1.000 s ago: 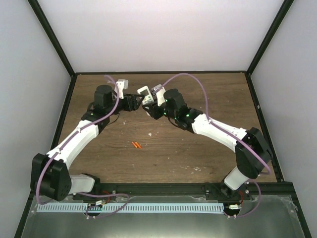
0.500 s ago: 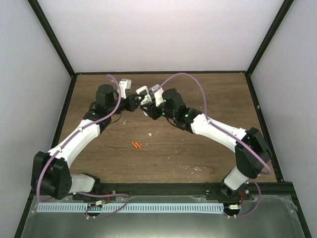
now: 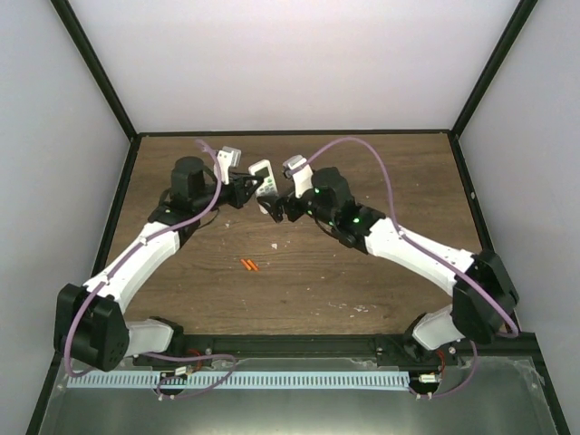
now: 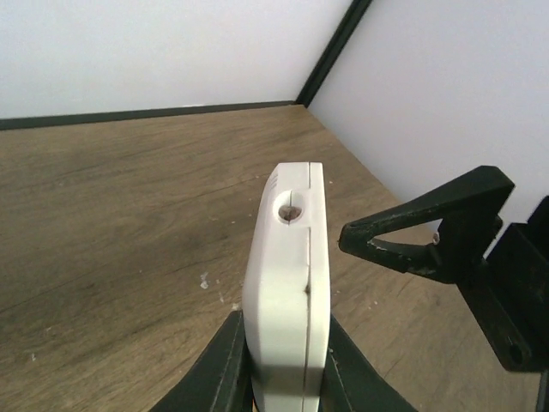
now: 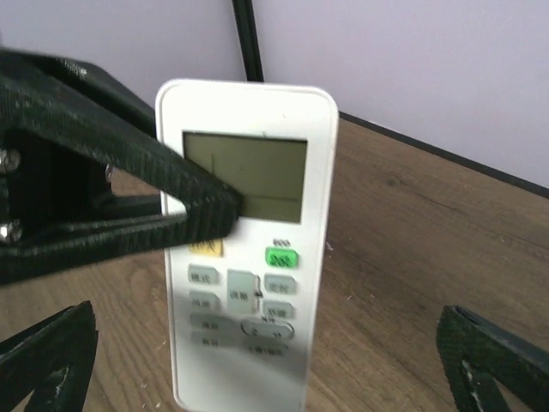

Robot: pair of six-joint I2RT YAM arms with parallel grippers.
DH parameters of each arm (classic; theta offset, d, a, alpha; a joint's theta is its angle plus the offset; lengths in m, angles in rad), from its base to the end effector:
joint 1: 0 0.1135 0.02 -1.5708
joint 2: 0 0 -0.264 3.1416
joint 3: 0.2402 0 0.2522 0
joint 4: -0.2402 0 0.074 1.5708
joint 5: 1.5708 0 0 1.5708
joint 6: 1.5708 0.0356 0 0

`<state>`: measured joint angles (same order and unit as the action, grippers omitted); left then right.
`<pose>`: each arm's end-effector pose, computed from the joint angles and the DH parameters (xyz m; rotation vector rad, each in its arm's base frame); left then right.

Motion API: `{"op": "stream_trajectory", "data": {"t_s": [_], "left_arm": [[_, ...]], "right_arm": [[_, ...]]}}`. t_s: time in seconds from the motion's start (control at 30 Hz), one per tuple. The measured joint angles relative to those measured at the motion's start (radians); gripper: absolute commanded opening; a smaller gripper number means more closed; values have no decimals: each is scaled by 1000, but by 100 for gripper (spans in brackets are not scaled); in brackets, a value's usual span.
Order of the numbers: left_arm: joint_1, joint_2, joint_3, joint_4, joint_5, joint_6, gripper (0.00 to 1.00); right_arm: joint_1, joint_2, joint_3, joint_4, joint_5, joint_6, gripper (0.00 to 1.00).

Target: Load the batteries into the remote control

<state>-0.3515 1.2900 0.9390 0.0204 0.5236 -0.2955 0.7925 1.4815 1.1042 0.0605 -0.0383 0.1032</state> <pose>0.2724 -0.1189 0.3052 0.4233 1.9193 -0.9286 0.2450 0.2505 0.3078 -0.6806 1.8163 0.6420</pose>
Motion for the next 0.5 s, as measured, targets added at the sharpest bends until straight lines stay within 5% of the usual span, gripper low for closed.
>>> {"op": "stream_trajectory", "data": {"t_s": [0.5], "left_arm": [[101, -91, -57, 121, 462, 18, 0]], "right_arm": [[-182, -145, -137, 5, -507, -17, 99]]}}
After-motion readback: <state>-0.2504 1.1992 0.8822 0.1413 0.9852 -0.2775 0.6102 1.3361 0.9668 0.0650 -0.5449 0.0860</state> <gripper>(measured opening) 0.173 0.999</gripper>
